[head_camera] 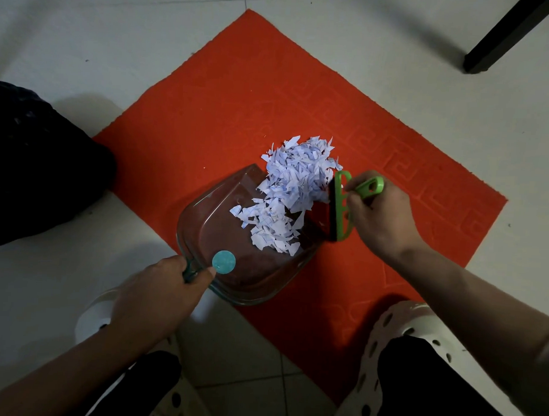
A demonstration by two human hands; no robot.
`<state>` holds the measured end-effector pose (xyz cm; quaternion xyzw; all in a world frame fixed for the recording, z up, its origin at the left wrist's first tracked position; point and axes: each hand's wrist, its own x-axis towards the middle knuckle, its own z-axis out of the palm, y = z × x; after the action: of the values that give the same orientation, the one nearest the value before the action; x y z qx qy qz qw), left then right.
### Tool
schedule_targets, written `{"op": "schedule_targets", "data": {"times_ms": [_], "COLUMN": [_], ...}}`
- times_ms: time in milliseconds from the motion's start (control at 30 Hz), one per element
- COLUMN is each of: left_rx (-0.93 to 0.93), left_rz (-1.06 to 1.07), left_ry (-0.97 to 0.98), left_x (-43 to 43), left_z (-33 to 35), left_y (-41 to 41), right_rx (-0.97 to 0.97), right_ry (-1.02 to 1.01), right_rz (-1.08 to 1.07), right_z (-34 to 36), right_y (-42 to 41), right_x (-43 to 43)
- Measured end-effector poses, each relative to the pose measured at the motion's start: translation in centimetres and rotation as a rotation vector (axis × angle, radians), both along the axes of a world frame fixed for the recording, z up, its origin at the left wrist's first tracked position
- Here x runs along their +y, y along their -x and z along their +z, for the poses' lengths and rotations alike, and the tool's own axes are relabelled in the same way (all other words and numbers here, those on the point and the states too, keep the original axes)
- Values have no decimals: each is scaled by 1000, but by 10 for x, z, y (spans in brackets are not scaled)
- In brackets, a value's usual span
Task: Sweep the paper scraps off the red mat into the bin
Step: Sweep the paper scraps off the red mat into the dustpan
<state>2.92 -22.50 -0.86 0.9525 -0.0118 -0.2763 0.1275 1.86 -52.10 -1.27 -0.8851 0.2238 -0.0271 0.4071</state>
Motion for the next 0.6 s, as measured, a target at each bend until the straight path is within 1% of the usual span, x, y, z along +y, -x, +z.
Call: {"op": "schedule_targets", "data": {"times_ms": [67, 167, 267, 333, 467, 533, 600], "left_rx": [-5, -30, -27, -22, -11, -8, -1], "left_rz": [0, -6, -6, -8, -3, -8, -9], "left_ry": [5, 9, 21, 23, 24, 20, 22], "left_x": [1, 2, 3, 3, 4, 4, 5], "left_z": [-1, -1, -1, -1, -3, -4, -5], "left_y": [0, 0, 0, 0, -1, -1, -1], "right_rx": [-19, -49, 18, 57, 43, 37, 22], "right_ry": [-14, 113, 200, 220, 212, 160, 91], "right_rz": [-34, -64, -61, -26, 127, 170, 167], "right_z": [5, 9, 4, -1, -5, -1, 6], "right_y": [-3, -5, -5, -4, -4, -5, -6], "right_x": [-5, -18, -30, -29, -7, 4, 7]}}
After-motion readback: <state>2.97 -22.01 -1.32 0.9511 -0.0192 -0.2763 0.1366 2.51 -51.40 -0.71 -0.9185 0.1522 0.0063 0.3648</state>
